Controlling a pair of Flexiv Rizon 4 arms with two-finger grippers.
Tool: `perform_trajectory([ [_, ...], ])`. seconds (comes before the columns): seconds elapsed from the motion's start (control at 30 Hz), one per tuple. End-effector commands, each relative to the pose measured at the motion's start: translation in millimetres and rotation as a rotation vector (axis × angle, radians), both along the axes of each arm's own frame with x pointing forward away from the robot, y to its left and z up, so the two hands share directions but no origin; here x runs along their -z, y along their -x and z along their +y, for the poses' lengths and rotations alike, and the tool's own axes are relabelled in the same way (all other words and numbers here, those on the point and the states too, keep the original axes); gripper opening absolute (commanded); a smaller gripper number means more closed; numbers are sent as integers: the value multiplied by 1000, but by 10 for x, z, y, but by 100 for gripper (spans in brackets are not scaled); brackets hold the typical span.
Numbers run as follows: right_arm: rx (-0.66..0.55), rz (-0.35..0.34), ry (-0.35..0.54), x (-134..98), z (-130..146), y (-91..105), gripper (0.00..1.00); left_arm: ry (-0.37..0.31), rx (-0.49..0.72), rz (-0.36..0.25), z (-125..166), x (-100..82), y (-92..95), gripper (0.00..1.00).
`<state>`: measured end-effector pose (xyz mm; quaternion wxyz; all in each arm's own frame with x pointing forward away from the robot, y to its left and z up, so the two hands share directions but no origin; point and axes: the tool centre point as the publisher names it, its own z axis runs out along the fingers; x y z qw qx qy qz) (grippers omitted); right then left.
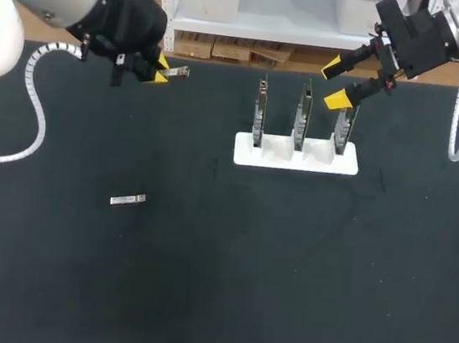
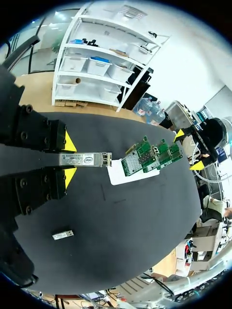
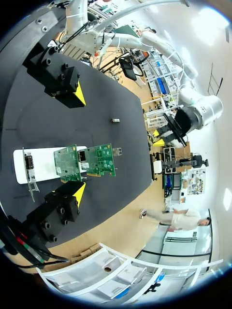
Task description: Pick up the optical module with the left hand, and insert it into the network port with the right hand.
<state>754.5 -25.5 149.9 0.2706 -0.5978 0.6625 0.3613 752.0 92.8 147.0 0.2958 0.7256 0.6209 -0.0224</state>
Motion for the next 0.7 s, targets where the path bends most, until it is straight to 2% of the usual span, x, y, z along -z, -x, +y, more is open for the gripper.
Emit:
perform_trajectory([
  [0.03, 3, -1, 1, -5, 1, 13, 100, -7, -2, 2, -14, -12, -8, 0],
  [0.23, 3, -1, 1, -5, 1, 13, 100, 2, -16, 3, 3, 4, 17, 0],
  [0.43, 3, -1, 1, -5, 1, 13, 100, 113, 0, -27, -131, -20, -41, 0],
  [0.7, 3, -1, 1, -5, 1, 13, 100, 179, 81, -50, -325, -182, -158, 0],
])
